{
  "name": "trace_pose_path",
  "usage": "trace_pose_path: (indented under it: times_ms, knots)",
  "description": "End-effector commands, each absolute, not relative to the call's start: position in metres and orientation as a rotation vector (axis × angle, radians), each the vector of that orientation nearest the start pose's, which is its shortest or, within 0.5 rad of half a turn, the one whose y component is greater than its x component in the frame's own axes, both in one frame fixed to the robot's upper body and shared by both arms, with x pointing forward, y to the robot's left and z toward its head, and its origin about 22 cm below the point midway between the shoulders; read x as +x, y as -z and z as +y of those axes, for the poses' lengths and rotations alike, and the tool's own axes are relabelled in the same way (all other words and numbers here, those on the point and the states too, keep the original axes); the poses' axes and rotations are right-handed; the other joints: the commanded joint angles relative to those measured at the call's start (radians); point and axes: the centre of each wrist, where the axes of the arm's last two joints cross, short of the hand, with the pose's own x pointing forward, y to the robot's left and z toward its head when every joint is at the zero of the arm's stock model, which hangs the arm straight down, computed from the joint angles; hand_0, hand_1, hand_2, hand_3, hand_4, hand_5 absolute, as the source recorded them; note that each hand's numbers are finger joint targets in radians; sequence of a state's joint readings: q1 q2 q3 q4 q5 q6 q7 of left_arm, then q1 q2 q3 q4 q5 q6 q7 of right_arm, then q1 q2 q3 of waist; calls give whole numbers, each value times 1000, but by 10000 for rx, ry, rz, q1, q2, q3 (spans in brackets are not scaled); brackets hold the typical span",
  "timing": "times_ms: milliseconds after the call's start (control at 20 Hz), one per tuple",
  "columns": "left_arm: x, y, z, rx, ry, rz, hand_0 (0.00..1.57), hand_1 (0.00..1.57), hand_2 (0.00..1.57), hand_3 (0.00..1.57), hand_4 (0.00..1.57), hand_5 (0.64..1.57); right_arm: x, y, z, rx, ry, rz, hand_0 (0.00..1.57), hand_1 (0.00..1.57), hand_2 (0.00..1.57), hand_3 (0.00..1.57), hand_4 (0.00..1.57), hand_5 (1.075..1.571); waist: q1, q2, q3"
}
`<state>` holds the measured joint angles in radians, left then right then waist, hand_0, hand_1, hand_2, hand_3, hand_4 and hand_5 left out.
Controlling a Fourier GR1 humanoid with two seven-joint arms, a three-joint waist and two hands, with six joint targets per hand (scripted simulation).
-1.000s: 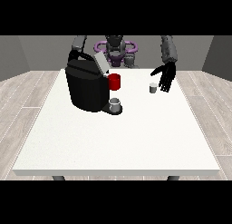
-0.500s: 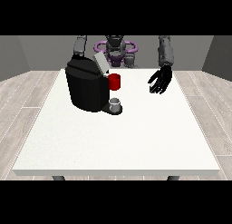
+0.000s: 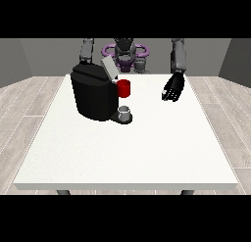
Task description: Insert the coffee pod into the coffee machine and close the lid
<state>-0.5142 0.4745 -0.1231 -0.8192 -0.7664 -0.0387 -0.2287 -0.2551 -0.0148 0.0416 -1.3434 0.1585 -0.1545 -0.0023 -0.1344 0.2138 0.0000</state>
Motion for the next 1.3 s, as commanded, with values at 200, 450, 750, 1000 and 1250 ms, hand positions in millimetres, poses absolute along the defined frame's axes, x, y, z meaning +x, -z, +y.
trace_pose_path:
  times_ms: [200,450,750,1000,1250]
  knots:
    - [362,-10,330,7179,13022,-12079,792,792,979,866,399,1571,297,26,-216,-1472,-954,-15710,0,0,0,0,0,1571,161,-86,2]
    - [363,-2,320,6966,13175,-12450,1149,1149,1257,1162,466,1571,301,32,-213,-1986,-469,-15200,0,0,0,0,0,1571,517,-508,1]
    - [368,-10,322,5244,12229,-13723,1451,1451,1437,1359,521,1571,298,30,-240,-2767,-983,-14646,0,0,0,0,0,1571,421,-879,-1]
    - [393,-45,282,4501,12959,-13153,1403,1403,1395,1319,502,1571,294,53,-235,-3003,-879,-13796,0,0,0,0,0,1571,761,-1638,6]
    - [408,-79,260,3868,13421,-13408,1424,1424,1404,1341,557,1571,287,63,-237,-3119,-1132,-13518,0,0,0,0,0,1571,782,-2267,7]
